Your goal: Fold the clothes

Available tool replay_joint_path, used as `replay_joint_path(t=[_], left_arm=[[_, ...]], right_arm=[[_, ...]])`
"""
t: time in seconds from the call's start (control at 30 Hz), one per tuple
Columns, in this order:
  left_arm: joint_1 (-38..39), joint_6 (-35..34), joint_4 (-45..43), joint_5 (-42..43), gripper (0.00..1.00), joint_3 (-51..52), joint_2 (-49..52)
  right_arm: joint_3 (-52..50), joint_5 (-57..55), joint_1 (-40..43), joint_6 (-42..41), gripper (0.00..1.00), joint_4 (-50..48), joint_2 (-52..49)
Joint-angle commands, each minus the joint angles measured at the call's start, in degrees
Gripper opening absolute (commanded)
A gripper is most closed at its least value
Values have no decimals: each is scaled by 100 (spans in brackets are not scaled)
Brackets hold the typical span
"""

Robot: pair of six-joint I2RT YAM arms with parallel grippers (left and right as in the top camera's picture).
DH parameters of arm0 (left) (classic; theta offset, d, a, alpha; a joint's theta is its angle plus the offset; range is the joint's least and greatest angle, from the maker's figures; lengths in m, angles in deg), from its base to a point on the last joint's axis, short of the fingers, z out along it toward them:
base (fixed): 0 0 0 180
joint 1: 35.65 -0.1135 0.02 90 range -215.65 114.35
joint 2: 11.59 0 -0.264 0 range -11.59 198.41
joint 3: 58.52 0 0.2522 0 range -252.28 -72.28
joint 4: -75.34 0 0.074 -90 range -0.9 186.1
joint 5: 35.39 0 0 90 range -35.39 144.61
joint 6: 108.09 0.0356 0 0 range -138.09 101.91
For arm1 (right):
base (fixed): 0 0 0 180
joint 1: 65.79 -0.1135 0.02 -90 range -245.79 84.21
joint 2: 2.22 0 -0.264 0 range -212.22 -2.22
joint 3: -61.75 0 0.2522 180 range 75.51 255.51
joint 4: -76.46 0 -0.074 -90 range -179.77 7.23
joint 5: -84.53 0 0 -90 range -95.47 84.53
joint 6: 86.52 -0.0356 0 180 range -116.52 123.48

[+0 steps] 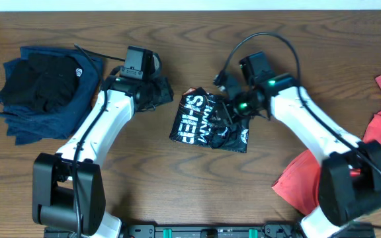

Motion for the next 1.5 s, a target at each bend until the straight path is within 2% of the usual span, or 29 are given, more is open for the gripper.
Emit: replay_joint_path(t=[0.0, 0.17, 0.37, 0.47, 0.6, 1.0, 1.2, 1.47], left_arm=[[-9, 98, 0, -76, 42, -107, 153], [-9, 98, 20, -76, 42, -15, 162], [-9, 98, 48, -74, 42, 9, 162], [-9, 98, 87, -74, 42, 9, 162], [-9, 98, 133, -76, 42, 11, 162], [-9, 254, -44, -74, 42, 9, 162], [-2, 885, -542, 317, 51, 9, 164], [61, 938, -1281, 317, 55, 9, 573]], right_arm=[[-42, 273, -133, 24, 42, -170, -367], [-42, -597, -116, -7, 39, -365, -745], [-42, -2605, 63, -796, 38, -223, -776], [-42, -3353, 234, -1309, 33, 7, -776], [-39, -3705, 466, -1370, 34, 70, -769], [-24, -3414, 708, -1084, 34, 216, -264], [-24, -2520, 684, -1001, 36, 702, 323], [-142, -1808, 595, -837, 37, 1285, 345]])
